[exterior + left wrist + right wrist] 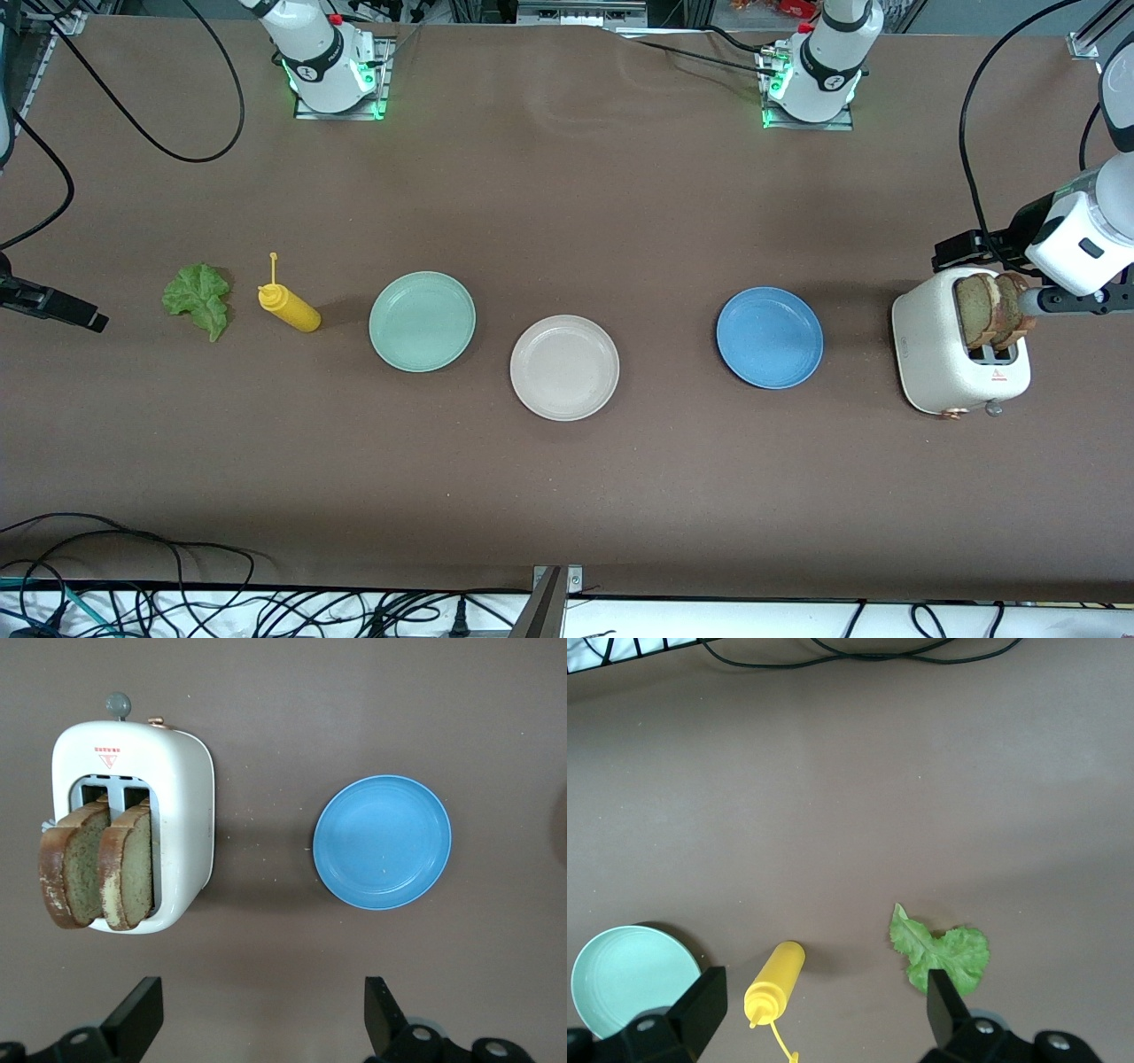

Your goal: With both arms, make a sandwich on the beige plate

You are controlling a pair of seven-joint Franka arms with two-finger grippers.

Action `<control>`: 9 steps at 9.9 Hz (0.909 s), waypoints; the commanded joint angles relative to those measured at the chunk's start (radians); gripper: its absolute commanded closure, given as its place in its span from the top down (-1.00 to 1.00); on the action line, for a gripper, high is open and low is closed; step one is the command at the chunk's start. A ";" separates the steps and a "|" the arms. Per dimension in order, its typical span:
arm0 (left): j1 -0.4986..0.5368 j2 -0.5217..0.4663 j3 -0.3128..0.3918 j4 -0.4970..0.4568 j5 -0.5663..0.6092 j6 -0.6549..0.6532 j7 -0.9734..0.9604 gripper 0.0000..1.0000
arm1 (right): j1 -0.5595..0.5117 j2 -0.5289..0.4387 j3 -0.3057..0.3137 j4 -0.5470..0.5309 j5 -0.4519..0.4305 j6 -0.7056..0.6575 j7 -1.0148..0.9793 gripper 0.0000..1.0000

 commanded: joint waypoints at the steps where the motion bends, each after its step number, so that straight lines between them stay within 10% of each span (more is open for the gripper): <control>1: 0.008 0.013 -0.007 0.019 0.016 -0.009 0.019 1.00 | -0.003 -0.011 0.003 -0.017 -0.004 0.010 0.001 1.00; 9: 0.041 0.033 -0.007 0.019 0.070 -0.006 0.022 1.00 | 0.000 -0.011 0.005 -0.018 -0.004 0.012 -0.002 1.00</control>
